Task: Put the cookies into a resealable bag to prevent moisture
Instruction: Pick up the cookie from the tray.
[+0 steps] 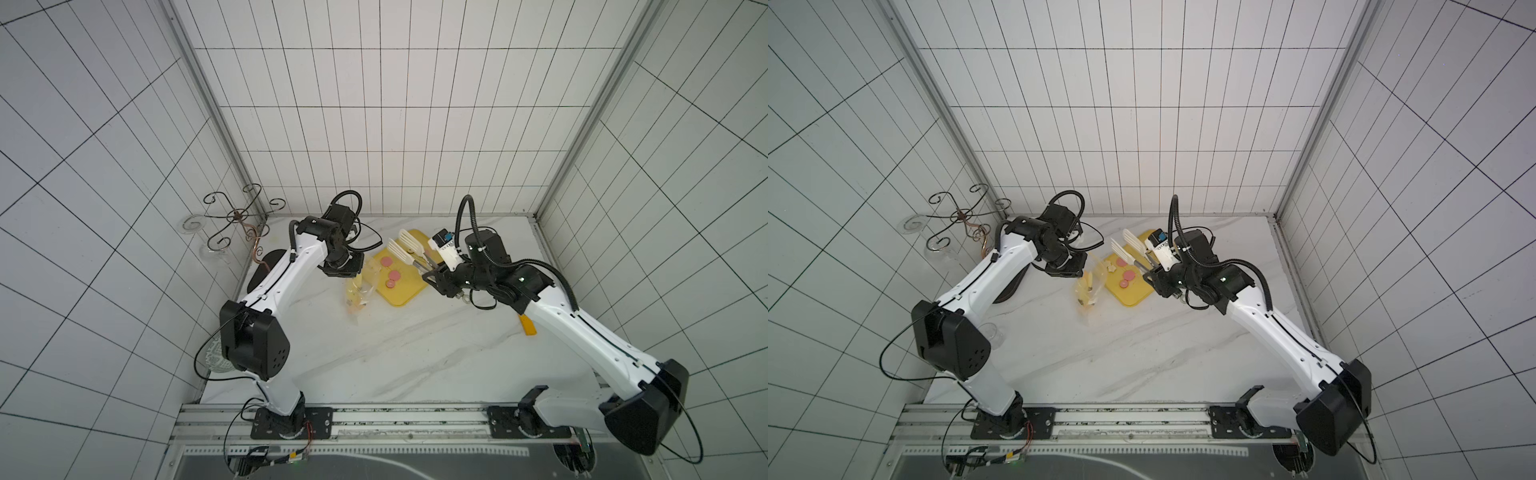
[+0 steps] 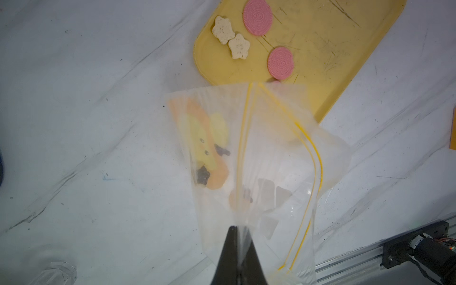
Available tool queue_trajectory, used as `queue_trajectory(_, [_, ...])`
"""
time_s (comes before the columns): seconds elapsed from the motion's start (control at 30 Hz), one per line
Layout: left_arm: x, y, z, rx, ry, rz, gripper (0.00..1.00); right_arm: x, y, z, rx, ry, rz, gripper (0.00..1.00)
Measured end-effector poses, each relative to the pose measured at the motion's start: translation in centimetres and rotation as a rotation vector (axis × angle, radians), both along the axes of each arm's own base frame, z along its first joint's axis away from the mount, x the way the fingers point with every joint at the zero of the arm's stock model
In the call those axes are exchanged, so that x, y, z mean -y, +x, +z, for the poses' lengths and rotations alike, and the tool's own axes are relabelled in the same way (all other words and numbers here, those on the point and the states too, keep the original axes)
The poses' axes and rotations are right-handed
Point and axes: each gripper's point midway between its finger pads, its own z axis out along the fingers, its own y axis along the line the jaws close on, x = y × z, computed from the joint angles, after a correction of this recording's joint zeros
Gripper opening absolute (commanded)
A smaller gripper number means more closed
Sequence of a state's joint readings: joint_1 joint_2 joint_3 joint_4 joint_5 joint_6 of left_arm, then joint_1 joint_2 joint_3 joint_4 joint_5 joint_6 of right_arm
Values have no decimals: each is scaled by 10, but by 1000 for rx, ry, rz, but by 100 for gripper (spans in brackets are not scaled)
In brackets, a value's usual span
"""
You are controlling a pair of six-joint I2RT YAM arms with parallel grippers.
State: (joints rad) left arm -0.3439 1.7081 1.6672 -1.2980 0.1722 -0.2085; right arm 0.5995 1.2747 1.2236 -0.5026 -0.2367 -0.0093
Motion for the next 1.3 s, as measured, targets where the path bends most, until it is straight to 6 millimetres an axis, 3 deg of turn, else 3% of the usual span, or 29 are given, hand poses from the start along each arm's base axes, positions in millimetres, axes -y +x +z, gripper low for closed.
queue_trajectory(0.17, [-1,0,2,7,1,1,0,11,16,-18,-6,-65,-42,46])
queue_trajectory(0.37, [-1,-1,6,16,-3,1,0,10,32,-76,-60,-202,-54,46])
queue_trajectory(0.57, [-1,-1,7,19,-4,1,0,8,23,-133,-132,-310,-28,47])
queue_trajectory(0.83, [-1,-1,7,20,-3,-2,0,-18,11,-167,-154,-349,43,48])
queue_trajectory(1.3, [-2,-2,6,20,4,-5,0,-16,17,-220,-223,-439,26,46])
